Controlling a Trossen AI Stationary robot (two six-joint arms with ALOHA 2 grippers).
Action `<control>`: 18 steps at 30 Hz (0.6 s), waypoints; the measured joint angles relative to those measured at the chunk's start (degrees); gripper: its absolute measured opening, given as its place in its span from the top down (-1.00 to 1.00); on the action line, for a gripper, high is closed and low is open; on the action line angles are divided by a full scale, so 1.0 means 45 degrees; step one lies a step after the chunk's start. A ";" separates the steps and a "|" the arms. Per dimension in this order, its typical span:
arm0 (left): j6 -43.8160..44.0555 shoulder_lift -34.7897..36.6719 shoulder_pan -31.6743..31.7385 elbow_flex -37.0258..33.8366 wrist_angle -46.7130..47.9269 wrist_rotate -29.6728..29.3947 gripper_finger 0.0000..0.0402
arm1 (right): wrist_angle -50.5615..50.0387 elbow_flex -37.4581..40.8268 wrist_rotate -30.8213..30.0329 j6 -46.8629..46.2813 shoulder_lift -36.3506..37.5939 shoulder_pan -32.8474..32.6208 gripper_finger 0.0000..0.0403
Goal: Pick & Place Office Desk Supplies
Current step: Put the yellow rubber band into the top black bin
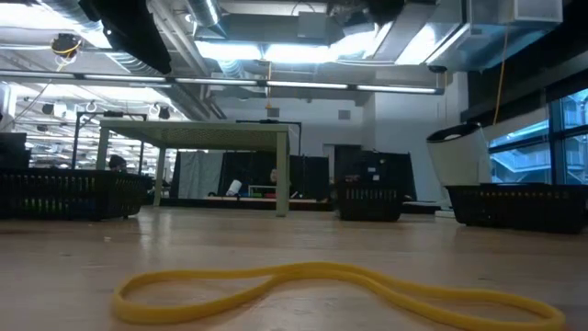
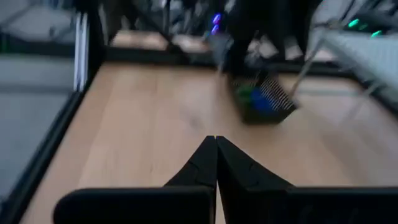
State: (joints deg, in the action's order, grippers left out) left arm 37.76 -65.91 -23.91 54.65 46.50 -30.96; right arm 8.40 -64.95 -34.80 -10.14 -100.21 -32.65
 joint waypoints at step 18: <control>0.0102 0.0005 0.0003 0.0000 -0.0015 0.0000 0.29 | -0.0522 -0.0015 0.4646 -0.3650 -0.1355 0.0043 0.40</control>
State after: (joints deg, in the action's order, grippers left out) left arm 38.22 -65.89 -23.90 54.65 46.44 -30.96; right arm 6.05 -65.01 -13.89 -26.57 -106.31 -32.46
